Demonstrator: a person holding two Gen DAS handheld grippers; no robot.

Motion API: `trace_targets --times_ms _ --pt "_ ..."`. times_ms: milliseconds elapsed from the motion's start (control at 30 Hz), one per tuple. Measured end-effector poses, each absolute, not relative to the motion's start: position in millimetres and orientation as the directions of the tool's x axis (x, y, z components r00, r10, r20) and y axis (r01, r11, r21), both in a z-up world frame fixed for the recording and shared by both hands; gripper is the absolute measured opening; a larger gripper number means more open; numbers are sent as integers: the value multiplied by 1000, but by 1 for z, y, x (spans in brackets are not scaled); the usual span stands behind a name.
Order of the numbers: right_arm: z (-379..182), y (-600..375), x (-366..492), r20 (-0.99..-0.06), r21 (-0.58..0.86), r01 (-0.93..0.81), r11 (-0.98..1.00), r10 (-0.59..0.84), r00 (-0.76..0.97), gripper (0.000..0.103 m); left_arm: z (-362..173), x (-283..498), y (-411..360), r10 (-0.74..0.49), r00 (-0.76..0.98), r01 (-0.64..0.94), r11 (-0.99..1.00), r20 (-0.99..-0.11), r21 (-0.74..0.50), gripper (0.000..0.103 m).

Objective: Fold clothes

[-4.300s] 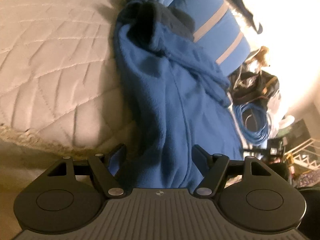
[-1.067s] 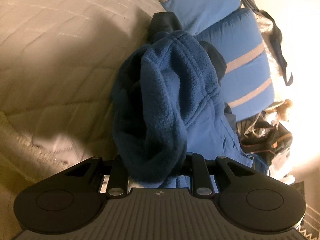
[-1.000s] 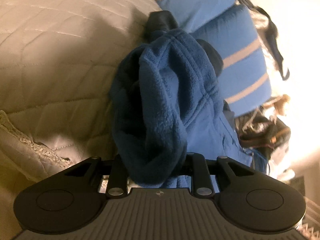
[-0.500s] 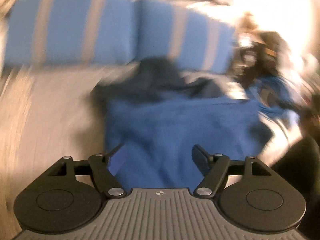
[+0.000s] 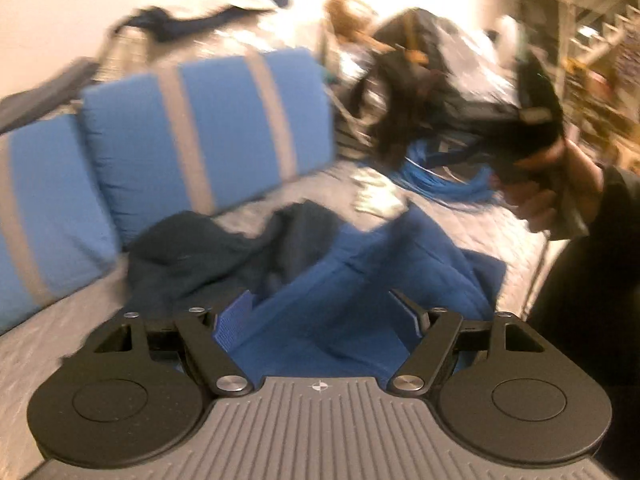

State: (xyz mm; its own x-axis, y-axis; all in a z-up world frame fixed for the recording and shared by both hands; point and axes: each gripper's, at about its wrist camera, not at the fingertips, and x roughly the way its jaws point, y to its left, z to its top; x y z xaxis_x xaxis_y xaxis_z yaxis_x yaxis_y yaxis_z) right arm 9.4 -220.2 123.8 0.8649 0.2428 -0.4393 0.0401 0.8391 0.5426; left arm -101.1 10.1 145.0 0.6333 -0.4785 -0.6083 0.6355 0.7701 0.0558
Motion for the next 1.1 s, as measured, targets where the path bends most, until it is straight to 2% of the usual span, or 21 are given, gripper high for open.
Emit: trace_targets --times_ms 67,200,400,567,633,700,733,767,867,1100 --pt "111 -216 18 -448 554 40 832 258 856 103 131 -90 2 -499 595 667 744 -630 40 73" --pt "97 -214 25 -485 441 31 897 209 849 103 103 -61 -1 -545 475 727 685 -690 -41 73" --pt "99 -228 21 -423 380 2 925 172 890 103 61 -16 12 -507 386 722 686 -771 -90 73" --pt "98 -247 27 -414 447 48 893 159 896 103 38 11 23 -485 286 681 710 -826 -181 72" --pt "99 -252 29 -406 484 45 874 178 896 103 33 10 23 -487 247 700 688 -838 -193 56" --pt "100 -255 30 -400 500 44 865 186 898 103 29 6 20 -472 219 725 664 -854 -181 35" --pt "101 -255 30 -395 502 44 864 184 900 103 29 3 18 -450 234 731 666 -862 -149 27" --pt "102 -256 29 -387 502 42 864 182 904 103 29 0 17 -426 250 736 667 -869 -116 15" --pt "106 -257 25 -356 486 47 872 149 923 103 42 -3 27 -452 295 721 683 -842 -115 11" --pt "114 -255 19 -314 372 91 924 33 949 103 86 -8 39 -465 424 705 708 -777 -39 10"
